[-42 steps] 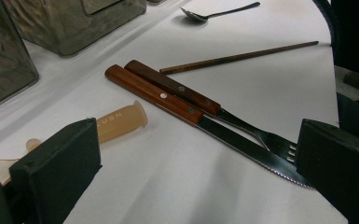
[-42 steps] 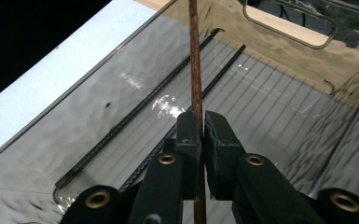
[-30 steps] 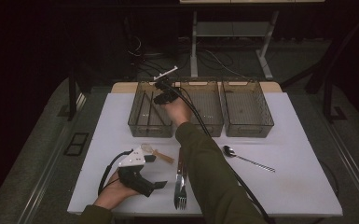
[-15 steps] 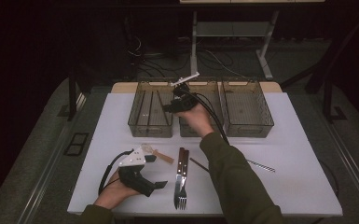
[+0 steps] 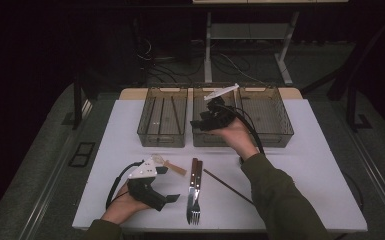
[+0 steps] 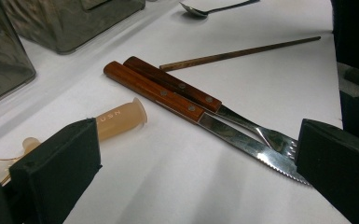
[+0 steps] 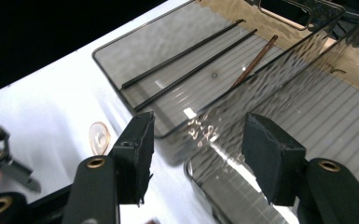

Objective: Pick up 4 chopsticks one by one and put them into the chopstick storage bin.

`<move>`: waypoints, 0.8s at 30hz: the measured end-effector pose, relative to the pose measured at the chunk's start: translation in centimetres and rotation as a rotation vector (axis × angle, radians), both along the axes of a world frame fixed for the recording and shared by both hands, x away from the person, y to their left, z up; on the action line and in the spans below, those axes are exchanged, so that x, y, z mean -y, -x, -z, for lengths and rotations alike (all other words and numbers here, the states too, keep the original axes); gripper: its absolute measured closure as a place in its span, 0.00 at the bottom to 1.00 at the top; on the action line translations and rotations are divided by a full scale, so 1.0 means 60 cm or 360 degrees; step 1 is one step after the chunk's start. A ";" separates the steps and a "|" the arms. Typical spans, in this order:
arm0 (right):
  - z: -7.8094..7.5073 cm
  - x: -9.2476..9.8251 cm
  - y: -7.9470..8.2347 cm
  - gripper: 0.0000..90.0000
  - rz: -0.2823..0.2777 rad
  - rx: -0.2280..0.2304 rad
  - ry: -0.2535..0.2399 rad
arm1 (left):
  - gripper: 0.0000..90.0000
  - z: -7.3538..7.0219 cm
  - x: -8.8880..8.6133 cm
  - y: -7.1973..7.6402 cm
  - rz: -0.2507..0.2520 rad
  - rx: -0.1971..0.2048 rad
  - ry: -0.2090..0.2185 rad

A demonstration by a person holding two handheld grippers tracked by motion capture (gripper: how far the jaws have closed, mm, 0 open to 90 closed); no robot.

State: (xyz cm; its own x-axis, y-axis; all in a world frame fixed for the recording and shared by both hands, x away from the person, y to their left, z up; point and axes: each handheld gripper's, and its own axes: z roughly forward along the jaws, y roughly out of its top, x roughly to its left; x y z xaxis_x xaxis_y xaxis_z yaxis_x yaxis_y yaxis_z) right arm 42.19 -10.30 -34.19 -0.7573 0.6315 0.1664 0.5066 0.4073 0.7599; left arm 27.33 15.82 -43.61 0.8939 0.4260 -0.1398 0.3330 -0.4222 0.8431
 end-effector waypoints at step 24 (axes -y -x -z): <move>0.026 0.104 0.095 0.47 -0.0042 0.0031 0.0016 | 0.00 0.002 -0.001 -0.002 -0.0004 0.0007 -0.0028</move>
State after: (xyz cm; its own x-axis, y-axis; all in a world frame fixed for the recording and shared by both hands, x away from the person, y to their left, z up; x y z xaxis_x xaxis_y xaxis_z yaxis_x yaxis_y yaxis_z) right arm 36.48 -16.55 -35.78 -0.7767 0.6129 0.1452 0.4809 0.4281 0.7652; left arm 27.47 15.86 -43.71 0.8935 0.4303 -0.1284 0.3305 -0.4365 0.8368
